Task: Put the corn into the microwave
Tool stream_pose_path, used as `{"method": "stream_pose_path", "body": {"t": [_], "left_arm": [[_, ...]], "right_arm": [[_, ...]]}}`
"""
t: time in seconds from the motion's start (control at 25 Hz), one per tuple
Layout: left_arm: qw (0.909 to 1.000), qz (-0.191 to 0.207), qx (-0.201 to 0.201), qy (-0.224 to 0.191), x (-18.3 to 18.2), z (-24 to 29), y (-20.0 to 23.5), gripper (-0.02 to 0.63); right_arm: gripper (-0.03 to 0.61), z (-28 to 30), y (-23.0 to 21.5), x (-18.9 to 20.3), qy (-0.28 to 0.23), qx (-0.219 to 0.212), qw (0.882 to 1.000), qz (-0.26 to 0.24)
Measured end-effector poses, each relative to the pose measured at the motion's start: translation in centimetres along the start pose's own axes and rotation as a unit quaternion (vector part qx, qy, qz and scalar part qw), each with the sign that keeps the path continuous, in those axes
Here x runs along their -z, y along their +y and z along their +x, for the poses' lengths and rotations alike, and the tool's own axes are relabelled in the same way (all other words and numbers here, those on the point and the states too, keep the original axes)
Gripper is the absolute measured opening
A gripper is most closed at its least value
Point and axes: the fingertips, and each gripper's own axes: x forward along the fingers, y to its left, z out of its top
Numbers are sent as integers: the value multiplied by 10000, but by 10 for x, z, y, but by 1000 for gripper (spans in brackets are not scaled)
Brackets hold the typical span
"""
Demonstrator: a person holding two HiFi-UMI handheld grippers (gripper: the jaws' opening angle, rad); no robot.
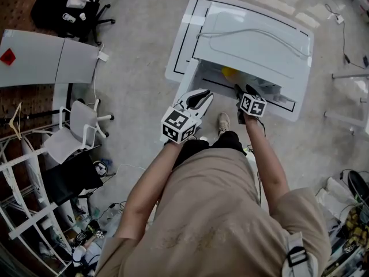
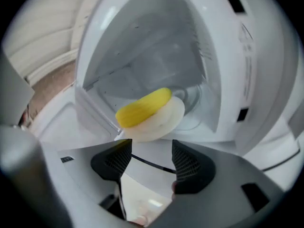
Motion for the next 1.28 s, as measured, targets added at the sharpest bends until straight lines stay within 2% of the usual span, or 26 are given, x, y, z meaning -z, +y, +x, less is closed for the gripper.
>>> {"method": "stream_pose_path", "body": {"t": [0.04,0.12,0.32,0.72,1.04,1.28], "left_arm": [[10000,2,7,6,0,1,0,34],[10000,9,20,12,0,2,-2,34],[10000,17,56,32,1,3,-6,34],[9999,-62,-55,66,8,-4,-6,34],[9999,-95,-104,20,7,-5,-5,34],[9999,-86,-86,68,9,-6,-7,34]], "right_arm": [[255,0,0,1,-25,185,9982,-573],[267,3,1,3,17,420,9901,-1339],[273,10,12,0,138,696,9700,-2326],[273,25,4,-20,21,1219,9593,-2545],[273,33,-2,-33,11,1404,9612,-2374],[273,30,-1,-40,-51,1546,9525,-2624]]}}
